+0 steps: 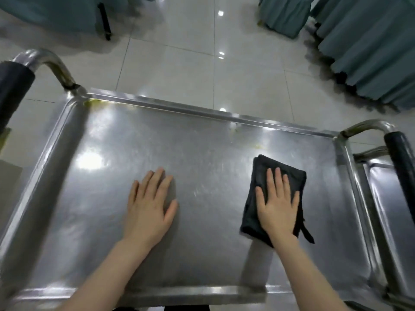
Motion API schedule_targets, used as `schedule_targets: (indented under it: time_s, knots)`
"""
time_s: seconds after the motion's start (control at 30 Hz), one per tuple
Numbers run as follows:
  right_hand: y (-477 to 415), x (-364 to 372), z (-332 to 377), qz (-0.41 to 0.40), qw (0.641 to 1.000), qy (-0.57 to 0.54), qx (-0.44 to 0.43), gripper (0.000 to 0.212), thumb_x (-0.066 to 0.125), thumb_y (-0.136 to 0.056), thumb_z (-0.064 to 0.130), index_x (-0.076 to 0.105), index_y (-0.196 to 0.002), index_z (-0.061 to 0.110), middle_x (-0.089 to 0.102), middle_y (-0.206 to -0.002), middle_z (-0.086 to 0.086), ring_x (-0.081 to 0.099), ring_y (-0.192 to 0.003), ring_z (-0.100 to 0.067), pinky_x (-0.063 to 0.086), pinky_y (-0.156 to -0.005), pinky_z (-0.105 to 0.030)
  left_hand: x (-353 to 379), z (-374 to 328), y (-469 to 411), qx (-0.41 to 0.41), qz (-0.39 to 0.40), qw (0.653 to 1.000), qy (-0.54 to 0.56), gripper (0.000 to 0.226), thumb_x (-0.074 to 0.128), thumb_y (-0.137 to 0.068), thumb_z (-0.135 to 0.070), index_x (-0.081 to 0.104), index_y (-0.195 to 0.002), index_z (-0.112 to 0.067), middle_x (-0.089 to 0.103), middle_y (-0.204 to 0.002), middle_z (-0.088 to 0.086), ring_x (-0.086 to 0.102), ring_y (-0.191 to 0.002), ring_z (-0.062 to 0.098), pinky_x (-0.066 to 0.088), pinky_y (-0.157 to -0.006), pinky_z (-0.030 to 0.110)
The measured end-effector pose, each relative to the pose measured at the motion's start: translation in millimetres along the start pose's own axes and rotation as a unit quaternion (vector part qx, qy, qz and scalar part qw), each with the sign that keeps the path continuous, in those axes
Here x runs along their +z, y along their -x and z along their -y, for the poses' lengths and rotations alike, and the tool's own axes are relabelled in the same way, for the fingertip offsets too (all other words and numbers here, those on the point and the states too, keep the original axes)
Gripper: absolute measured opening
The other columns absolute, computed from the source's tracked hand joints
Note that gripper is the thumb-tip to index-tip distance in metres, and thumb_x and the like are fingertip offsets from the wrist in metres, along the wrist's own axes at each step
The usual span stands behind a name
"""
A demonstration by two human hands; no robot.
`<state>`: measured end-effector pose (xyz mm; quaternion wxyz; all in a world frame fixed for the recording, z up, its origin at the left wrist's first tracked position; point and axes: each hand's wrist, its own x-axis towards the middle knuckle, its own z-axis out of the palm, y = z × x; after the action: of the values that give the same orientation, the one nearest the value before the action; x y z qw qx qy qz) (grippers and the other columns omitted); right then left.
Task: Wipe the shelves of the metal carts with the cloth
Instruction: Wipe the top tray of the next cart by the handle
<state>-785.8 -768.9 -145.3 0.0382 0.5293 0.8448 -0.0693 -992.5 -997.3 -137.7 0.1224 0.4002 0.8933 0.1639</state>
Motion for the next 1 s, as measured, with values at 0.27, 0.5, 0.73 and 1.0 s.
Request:
schedule_targets:
  time_s: [0.27, 0.5, 0.73, 1.0]
  knots:
    - [6, 24, 122, -0.027, 0.978, -0.026, -0.207, 0.063, 0.020, -0.100, 0.057, 0.011, -0.156, 0.030, 0.005, -0.164, 0.008, -0.002, -0.151, -0.020, -0.003, -0.118, -0.058, 22, -38, -21, -0.078, -0.041, 0.995, 0.051, 0.051, 0.040, -0.100, -0.032, 0.033, -0.149, -0.017, 0.031, -0.157, 0.004, 0.021, -0.147, 0.021, 0.020, -0.120, 0.046]
    - [-25, 5, -27, -0.011, 0.983, -0.022, -0.182, 0.060, 0.021, -0.101, 0.057, 0.009, -0.156, 0.037, 0.002, -0.164, 0.013, -0.004, -0.150, -0.011, 0.005, -0.120, -0.052, 49, -114, -51, 0.060, 0.034, 0.998, -0.012, 0.057, 0.029, -0.097, -0.043, 0.036, -0.149, -0.019, 0.027, -0.159, 0.003, 0.017, -0.149, 0.021, 0.016, -0.120, 0.047]
    - [-62, -23, -162, -0.021, 0.986, -0.033, 0.161, 0.059, 0.010, -0.101, 0.056, 0.002, -0.156, 0.035, 0.001, -0.164, 0.010, -0.002, -0.151, -0.016, 0.005, -0.119, -0.058, 69, -148, -59, 0.081, 0.037, 0.993, -0.075, 0.062, 0.029, -0.092, -0.048, 0.044, -0.145, -0.021, 0.028, -0.159, 0.004, 0.025, -0.147, 0.027, 0.016, -0.117, 0.050]
    - [-45, 2, -29, -0.021, 0.987, -0.030, -0.158, 0.063, 0.021, -0.100, 0.057, 0.012, -0.156, 0.032, 0.007, -0.164, 0.008, 0.001, -0.151, -0.018, 0.001, -0.119, -0.056, 64, -152, -59, 0.078, 0.036, 0.993, -0.079, 0.060, 0.032, -0.092, -0.050, 0.044, -0.144, -0.023, 0.032, -0.157, 0.001, 0.025, -0.146, 0.023, 0.019, -0.117, 0.048]
